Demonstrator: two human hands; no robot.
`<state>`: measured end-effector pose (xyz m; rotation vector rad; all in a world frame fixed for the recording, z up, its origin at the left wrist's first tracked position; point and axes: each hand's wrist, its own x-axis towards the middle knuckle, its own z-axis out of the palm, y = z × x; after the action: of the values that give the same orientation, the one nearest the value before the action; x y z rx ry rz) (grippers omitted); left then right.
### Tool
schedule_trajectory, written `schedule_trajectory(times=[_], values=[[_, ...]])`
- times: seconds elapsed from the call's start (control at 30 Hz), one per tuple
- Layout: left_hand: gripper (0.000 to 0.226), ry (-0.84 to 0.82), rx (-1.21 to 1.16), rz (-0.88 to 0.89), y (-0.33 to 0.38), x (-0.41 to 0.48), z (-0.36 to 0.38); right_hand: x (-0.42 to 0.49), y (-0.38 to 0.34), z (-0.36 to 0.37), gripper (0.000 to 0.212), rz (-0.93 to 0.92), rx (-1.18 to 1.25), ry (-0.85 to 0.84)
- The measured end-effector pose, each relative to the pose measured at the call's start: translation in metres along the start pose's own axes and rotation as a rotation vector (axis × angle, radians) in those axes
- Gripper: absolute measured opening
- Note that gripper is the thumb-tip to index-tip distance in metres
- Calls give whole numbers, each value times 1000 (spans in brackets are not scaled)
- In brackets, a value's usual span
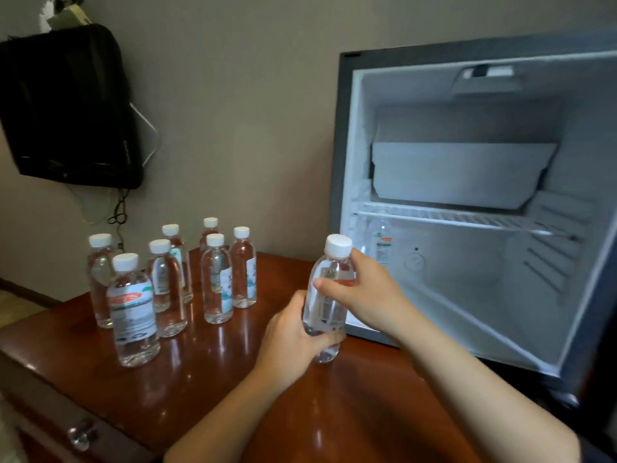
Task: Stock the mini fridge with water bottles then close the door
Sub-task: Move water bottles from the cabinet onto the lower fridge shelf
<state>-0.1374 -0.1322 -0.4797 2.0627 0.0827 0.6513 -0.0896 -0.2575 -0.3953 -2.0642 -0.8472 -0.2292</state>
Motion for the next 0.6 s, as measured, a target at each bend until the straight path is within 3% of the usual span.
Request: schedule_trajectory(times=[0.17, 0.43, 0.6], values=[[63, -18, -32, 13, 26, 19, 41, -1, 15, -32, 46, 37, -133, 128], [39, -70, -131, -39, 49, 47, 82, 18, 47, -66, 46, 164, -134, 157], [59, -76, -60, -83, 40, 54, 100, 30, 67, -64, 45, 231, -106, 145]])
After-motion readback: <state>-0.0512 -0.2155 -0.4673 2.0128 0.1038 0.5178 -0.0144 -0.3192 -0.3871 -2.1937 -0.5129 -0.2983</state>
